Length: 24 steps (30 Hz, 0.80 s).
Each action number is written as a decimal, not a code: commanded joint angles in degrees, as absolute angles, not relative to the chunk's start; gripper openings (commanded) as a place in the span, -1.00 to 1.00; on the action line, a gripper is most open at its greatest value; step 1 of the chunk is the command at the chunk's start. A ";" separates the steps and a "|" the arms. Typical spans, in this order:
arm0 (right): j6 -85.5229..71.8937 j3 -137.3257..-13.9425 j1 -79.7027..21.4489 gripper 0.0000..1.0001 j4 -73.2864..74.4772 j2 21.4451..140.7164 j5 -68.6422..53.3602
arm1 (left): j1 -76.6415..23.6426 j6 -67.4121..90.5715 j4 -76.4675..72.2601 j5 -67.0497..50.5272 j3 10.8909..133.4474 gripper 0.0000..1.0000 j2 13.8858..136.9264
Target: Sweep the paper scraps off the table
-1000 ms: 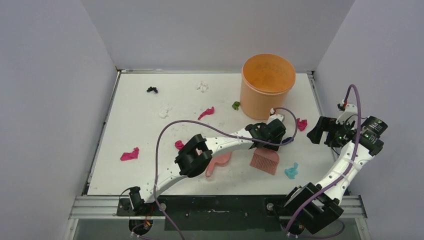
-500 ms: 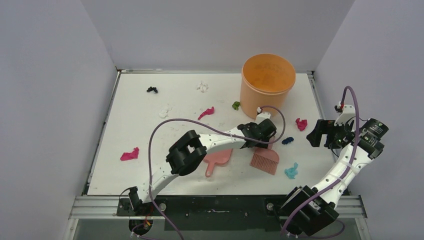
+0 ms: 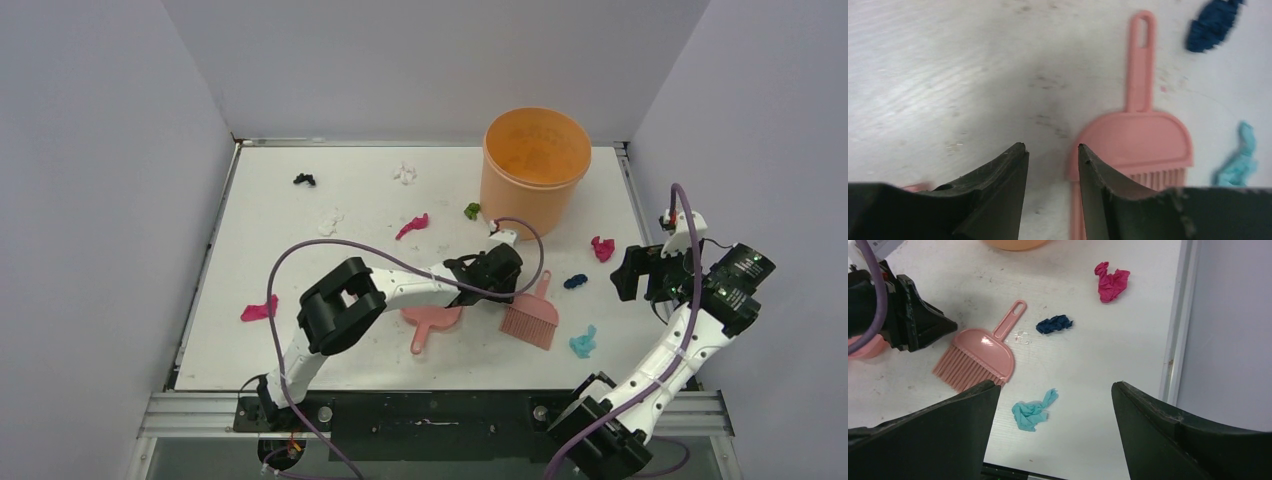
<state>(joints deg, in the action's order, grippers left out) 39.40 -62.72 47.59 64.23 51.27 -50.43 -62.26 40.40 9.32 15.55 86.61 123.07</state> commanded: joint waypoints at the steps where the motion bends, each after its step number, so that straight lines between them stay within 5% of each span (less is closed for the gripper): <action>1: 41.19 -65.90 47.96 0.68 67.49 54.58 -54.21 | -64.40 38.35 2.53 9.27 93.89 -0.25 122.99; 8: 41.24 -66.91 47.97 0.67 67.87 54.16 -53.96 | -64.72 39.68 6.12 4.66 100.54 -0.47 128.85; 13: 40.06 -66.29 47.91 0.68 66.86 53.07 -54.26 | -64.69 39.69 6.66 5.35 103.66 -0.05 132.41; 24: 38.45 -67.94 47.96 0.69 67.06 53.29 -55.08 | -66.92 37.81 18.22 22.10 122.02 0.16 143.44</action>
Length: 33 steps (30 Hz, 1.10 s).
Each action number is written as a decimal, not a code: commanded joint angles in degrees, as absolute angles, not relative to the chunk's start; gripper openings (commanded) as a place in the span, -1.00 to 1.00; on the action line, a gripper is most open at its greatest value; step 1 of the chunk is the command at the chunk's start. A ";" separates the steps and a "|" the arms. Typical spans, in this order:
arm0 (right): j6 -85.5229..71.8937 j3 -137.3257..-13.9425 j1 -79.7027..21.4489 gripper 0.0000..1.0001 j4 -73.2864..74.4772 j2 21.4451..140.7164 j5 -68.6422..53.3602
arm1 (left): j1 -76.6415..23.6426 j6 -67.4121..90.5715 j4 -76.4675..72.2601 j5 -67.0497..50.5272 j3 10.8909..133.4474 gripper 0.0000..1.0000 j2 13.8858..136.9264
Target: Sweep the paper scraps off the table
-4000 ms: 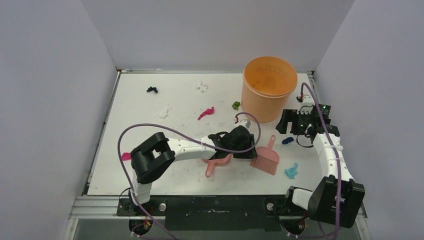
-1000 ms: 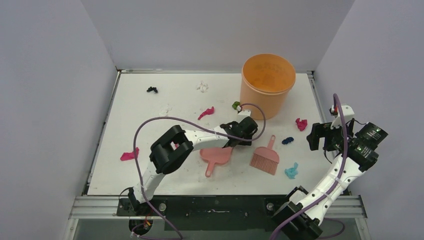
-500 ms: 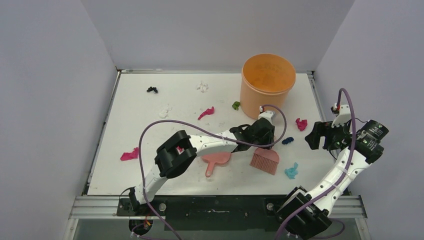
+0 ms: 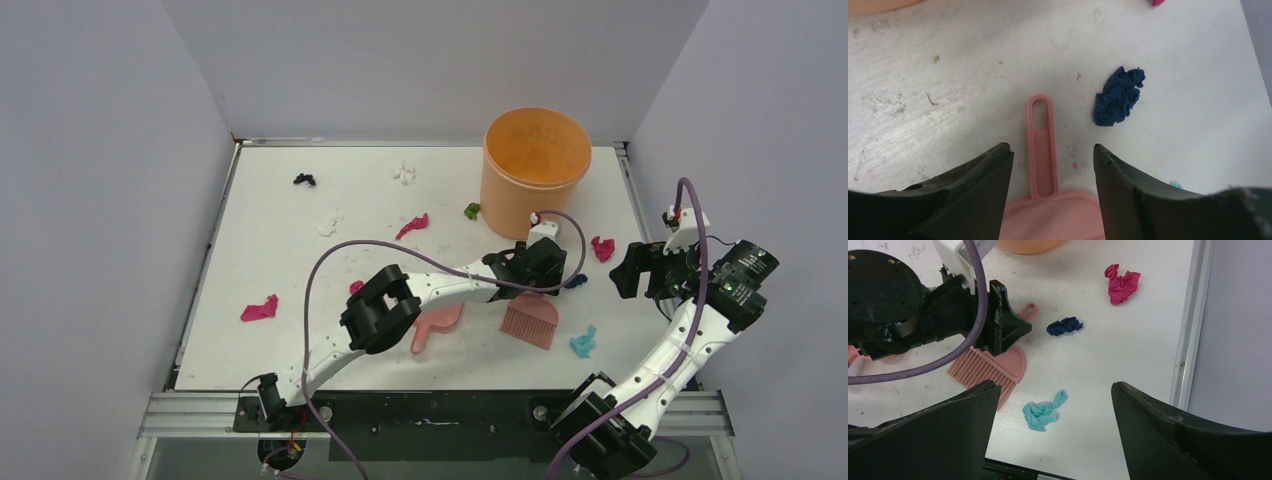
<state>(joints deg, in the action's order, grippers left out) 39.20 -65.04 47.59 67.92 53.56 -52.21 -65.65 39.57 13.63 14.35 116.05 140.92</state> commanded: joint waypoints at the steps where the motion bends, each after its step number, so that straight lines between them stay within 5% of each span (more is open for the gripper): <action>1: 38.26 -68.20 47.91 0.70 67.10 53.46 -55.15 | -67.03 37.45 20.23 23.59 124.34 0.15 144.62; 19: 33.90 -71.51 47.93 0.71 66.84 53.96 -58.36 | -68.33 31.56 32.59 34.90 130.21 0.13 150.46; 33: 36.37 -65.08 47.91 0.74 61.62 46.46 -60.40 | -59.35 49.87 11.69 28.27 79.26 0.08 117.68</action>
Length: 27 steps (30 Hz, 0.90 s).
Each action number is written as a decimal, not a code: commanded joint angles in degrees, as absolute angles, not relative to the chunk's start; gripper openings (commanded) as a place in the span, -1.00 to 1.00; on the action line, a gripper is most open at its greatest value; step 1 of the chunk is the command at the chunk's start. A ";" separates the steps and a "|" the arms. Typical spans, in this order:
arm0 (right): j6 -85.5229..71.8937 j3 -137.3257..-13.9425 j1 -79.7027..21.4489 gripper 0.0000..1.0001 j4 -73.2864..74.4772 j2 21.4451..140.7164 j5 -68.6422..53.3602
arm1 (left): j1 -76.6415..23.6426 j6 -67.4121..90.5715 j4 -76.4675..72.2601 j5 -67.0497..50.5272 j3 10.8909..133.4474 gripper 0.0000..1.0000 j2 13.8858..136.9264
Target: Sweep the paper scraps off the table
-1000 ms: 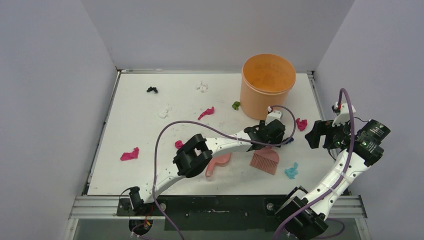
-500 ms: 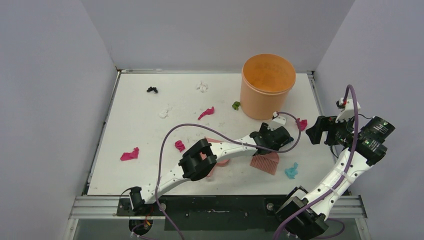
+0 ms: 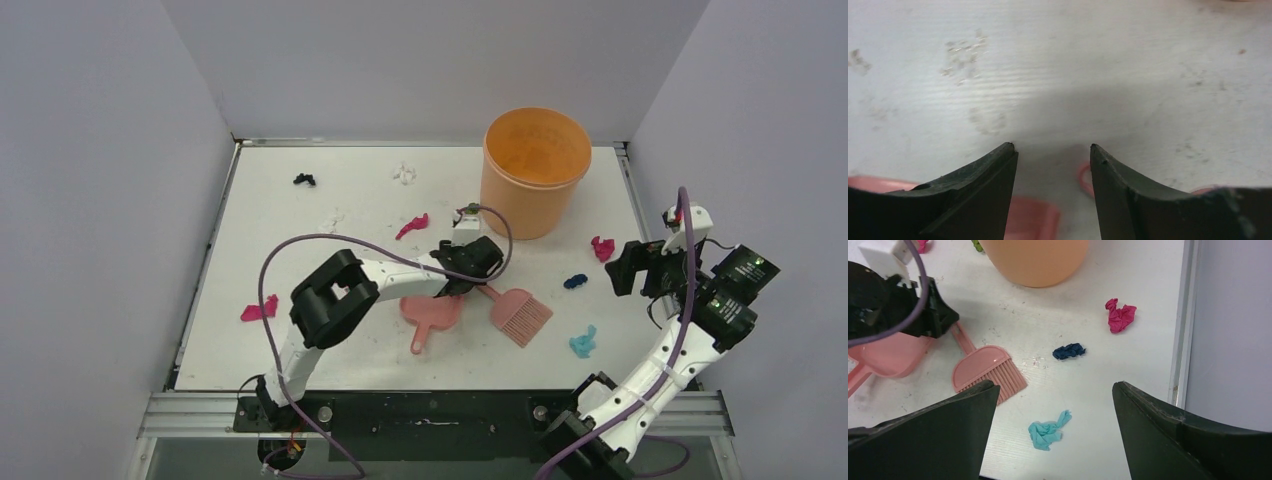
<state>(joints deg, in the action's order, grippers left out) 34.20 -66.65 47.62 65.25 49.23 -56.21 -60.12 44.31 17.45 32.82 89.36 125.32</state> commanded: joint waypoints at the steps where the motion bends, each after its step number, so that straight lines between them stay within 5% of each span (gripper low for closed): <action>1: 37.45 -64.78 47.87 0.75 61.69 46.00 -61.69 | -59.33 49.19 9.47 27.00 77.17 0.08 115.17; 7: 61.94 -64.18 47.86 0.81 74.02 46.00 -70.40 | -59.56 39.40 7.11 23.14 73.92 0.11 102.89; 15: 71.21 -64.93 46.99 0.86 78.22 51.76 -67.67 | -56.79 31.59 19.79 22.25 73.35 0.19 88.53; 23: 38.59 -58.90 25.89 0.70 49.92 55.45 -44.75 | -46.42 28.88 16.24 8.75 57.14 0.23 70.98; 27: 32.87 -55.75 7.71 0.77 46.30 57.05 -32.47 | -45.40 25.84 12.30 6.65 52.42 0.53 62.77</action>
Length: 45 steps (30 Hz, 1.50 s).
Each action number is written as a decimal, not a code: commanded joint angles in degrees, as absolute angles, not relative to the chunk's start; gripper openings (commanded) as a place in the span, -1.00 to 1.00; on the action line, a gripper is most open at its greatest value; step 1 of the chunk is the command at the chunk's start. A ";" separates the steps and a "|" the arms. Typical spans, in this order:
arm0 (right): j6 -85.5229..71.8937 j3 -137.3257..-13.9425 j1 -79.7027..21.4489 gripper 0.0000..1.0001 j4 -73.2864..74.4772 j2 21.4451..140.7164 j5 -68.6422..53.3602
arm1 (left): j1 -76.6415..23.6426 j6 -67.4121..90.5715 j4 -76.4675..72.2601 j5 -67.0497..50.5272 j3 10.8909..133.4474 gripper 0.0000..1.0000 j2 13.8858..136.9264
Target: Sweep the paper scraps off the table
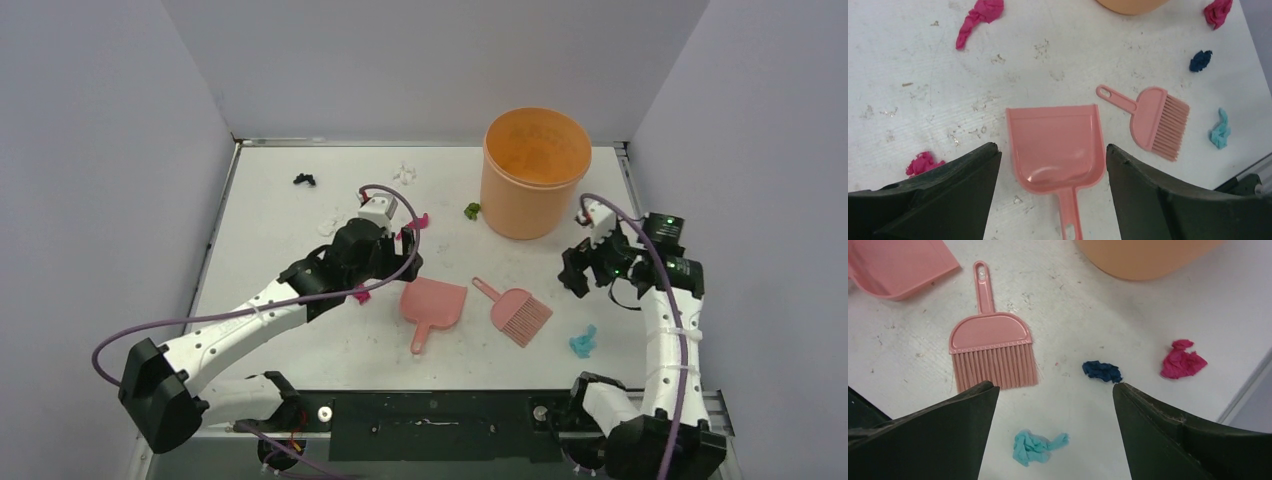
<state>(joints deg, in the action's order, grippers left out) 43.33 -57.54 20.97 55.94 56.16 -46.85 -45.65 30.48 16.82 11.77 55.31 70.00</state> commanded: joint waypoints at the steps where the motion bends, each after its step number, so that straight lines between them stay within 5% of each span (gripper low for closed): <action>1: 31.12 -54.82 0.72 0.77 45.50 58.12 -28.04 | -45.27 25.49 10.89 6.23 51.34 0.60 60.71; 6: 27.18 -49.13 -24.36 0.69 37.70 62.78 -14.54 | -42.17 21.56 12.90 2.95 51.18 0.70 56.13; 14: 28.64 -48.42 -28.97 0.40 28.66 73.73 -14.27 | -35.86 22.51 11.18 -4.36 45.15 0.44 57.11; 27: 25.59 -42.33 -29.21 0.19 15.44 81.09 -11.29 | -25.97 27.81 7.92 -14.97 45.69 0.43 64.11; 45: 24.23 -44.22 -28.98 -0.15 17.97 85.14 -11.35 | -20.26 28.87 7.92 -16.37 46.57 0.35 67.01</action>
